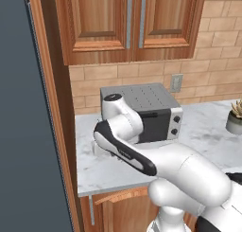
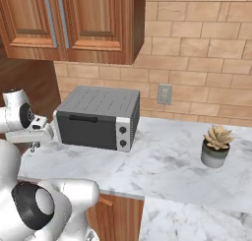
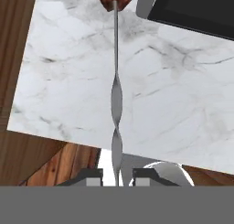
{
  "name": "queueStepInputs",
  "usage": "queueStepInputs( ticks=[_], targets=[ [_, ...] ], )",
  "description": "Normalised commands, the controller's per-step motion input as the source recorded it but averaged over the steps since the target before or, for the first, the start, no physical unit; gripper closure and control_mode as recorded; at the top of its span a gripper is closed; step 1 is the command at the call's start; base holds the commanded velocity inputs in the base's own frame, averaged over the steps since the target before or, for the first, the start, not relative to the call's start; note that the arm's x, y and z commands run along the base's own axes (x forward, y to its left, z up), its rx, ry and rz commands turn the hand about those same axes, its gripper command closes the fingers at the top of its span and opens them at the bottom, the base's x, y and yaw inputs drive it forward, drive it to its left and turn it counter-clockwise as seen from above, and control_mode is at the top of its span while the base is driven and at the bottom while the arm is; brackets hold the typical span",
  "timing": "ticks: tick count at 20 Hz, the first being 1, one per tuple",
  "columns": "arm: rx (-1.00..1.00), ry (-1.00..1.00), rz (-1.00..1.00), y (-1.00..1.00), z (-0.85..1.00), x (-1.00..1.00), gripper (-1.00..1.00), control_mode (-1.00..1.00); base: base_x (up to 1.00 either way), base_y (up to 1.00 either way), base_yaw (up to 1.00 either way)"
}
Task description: Store the kebab skewer in the freezer for long-term storage. Close the freezer door after placing the cooked food.
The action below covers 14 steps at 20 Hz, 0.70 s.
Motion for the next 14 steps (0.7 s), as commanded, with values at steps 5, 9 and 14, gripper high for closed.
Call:
queueStepInputs(
  ticks=[5,9,14],
  targets=[
    [-0.06,0.0,-0.02,-0.33,0.54,-0.56,1.0,-1.0,0.0,0.0,0.0],
    [-0.06,0.0,-0.02,-0.68,0.34,-0.6,1.0,-1.0,0.0,0.0,0.0],
    [-0.01,-0.01,-0.03,-0.86,0.28,-0.6,1.0,-1.0,0.0,0.0,0.0]
  ],
)
